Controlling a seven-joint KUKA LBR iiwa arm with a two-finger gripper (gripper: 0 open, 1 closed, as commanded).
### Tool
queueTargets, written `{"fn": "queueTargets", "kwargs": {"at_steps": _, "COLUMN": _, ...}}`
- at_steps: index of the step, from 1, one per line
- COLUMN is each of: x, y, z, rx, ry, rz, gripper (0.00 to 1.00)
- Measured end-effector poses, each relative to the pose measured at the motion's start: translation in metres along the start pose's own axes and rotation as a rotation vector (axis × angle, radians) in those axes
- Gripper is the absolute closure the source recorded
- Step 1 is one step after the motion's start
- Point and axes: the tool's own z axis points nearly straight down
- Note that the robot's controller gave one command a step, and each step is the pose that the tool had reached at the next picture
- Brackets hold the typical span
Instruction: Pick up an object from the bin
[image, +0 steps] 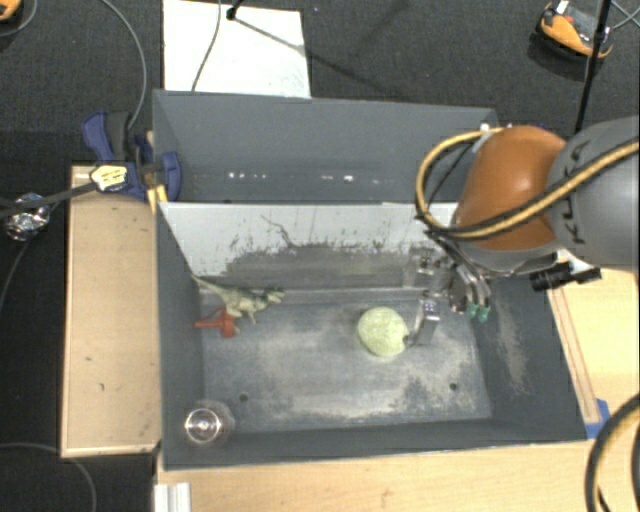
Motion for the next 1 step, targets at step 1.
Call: {"fn": "queueTargets", "kwargs": {"at_steps": 1, "x": -0.0084, "y": 0.0006, "z": 0.039, "rx": 0.0, "ry": -0.003, "rz": -0.119, "gripper": 0.0}}
